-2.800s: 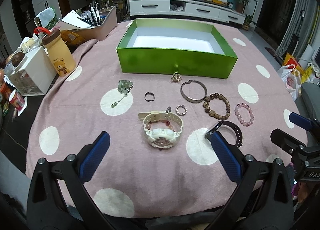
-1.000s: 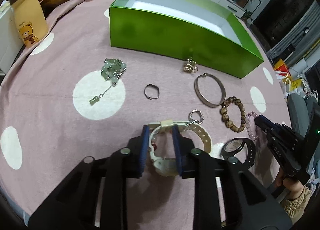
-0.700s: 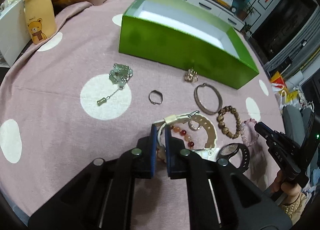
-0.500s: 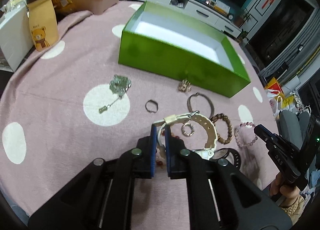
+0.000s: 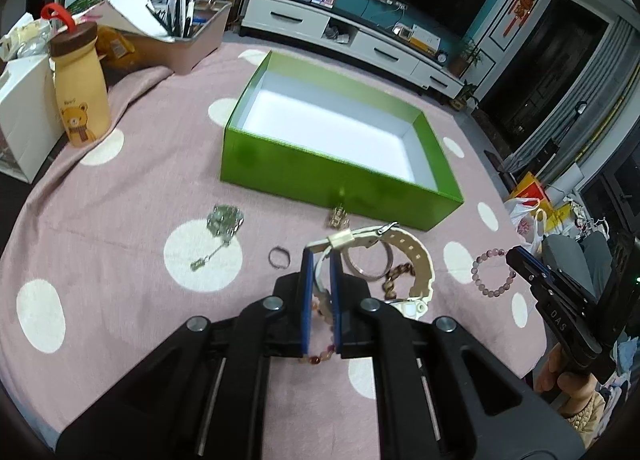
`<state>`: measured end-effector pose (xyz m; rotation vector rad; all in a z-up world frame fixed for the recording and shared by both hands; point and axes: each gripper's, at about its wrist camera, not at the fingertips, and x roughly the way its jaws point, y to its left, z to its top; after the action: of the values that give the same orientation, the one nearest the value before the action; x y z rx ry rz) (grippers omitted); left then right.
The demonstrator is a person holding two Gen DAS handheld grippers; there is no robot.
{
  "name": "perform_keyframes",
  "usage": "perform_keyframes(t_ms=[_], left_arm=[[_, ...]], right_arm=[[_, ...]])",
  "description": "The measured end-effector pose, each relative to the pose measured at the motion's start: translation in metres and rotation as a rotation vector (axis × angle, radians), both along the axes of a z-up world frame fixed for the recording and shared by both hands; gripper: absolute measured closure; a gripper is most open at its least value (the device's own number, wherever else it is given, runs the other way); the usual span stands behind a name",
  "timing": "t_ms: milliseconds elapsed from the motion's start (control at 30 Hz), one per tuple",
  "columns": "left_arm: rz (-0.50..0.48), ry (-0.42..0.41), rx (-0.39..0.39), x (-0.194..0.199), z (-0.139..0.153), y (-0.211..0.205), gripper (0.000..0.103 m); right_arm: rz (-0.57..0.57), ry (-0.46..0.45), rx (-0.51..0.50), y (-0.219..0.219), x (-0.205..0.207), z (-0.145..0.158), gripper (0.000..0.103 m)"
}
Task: Organize jewelry
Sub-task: 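Grasp the cream watch with the left tool while the right tool grasps the pink bead bracelet, then carry both items into the green box and open both tools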
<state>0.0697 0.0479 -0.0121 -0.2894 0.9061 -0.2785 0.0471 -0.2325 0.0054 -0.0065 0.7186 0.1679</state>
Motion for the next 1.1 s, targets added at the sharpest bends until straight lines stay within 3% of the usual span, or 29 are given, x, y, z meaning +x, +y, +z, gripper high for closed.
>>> perform_keyframes(t_ms=[467,767,1100], left_arm=[[0.040,-0.065,0.032,0.034,0.031,0.000,0.095],[0.035,-0.093,0.054,0.071,0.043,-0.012,0.095],[0.031,-0.093,0.073,0.116,0.044,-0.029,0.095]], right_arm=[[0.046,-0.158,0.055,0.019,0.035,0.047,0.096],[0.065,-0.178,0.036,0.026,0.064,0.058,0.096],[0.089,-0.135,0.070,0.029,0.112,0.056,0.096]])
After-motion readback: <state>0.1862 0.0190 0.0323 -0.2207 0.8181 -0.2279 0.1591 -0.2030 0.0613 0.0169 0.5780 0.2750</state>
